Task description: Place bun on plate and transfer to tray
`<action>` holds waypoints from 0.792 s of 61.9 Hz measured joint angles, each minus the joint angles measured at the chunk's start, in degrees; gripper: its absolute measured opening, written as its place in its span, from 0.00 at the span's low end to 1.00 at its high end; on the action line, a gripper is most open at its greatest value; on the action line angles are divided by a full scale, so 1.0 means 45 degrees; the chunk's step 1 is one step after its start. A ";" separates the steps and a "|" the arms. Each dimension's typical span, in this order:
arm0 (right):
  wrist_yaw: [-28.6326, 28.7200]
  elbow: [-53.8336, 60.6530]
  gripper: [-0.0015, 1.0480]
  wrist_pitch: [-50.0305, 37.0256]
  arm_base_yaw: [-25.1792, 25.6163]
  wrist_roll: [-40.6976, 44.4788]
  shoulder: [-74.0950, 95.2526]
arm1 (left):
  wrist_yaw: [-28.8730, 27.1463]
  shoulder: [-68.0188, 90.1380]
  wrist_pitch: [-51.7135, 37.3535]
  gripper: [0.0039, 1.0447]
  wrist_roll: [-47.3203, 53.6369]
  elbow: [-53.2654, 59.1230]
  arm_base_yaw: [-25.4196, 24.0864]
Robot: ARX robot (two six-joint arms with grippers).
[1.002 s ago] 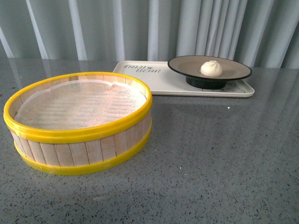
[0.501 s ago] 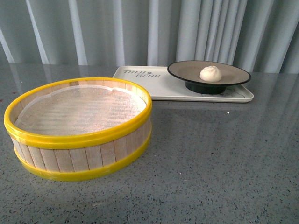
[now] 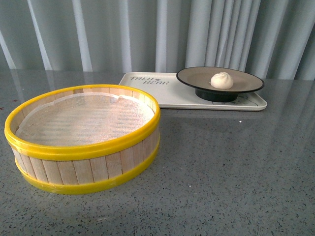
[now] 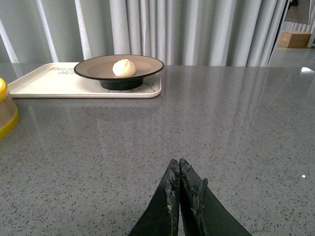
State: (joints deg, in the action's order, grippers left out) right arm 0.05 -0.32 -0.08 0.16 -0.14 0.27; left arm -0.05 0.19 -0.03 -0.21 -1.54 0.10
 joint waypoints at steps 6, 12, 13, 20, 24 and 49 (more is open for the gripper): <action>0.0000 0.0000 0.02 0.0000 0.0000 0.0010 -0.0005 | 0.0005 -0.0005 0.0000 0.94 -0.0005 0.0000 0.0000; 0.0000 0.0000 0.25 0.0010 0.0000 0.0010 -0.0005 | 0.0005 -0.0005 0.0000 0.94 0.0000 0.0000 0.0000; 0.0000 0.0000 0.27 0.0010 0.0000 0.0010 -0.0005 | 0.0005 -0.0005 0.0000 0.94 0.0000 0.0000 0.0000; 0.0000 0.0000 0.49 0.0010 0.0000 0.0010 -0.0005 | 0.0005 -0.0005 0.0000 0.94 -0.0005 0.0000 0.0000; 0.0000 0.0000 0.63 0.0010 0.0000 0.0010 -0.0005 | 0.0005 -0.0005 0.0000 0.94 -0.0005 0.0000 0.0000; 0.0000 0.0000 0.92 0.0010 0.0000 0.0005 -0.0005 | 0.0005 -0.0005 0.0000 0.94 -0.0005 0.0000 0.0000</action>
State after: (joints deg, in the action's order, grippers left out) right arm 0.05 -0.32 -0.03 0.16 -0.12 0.25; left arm -0.03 0.16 -0.03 -0.23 -1.54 0.10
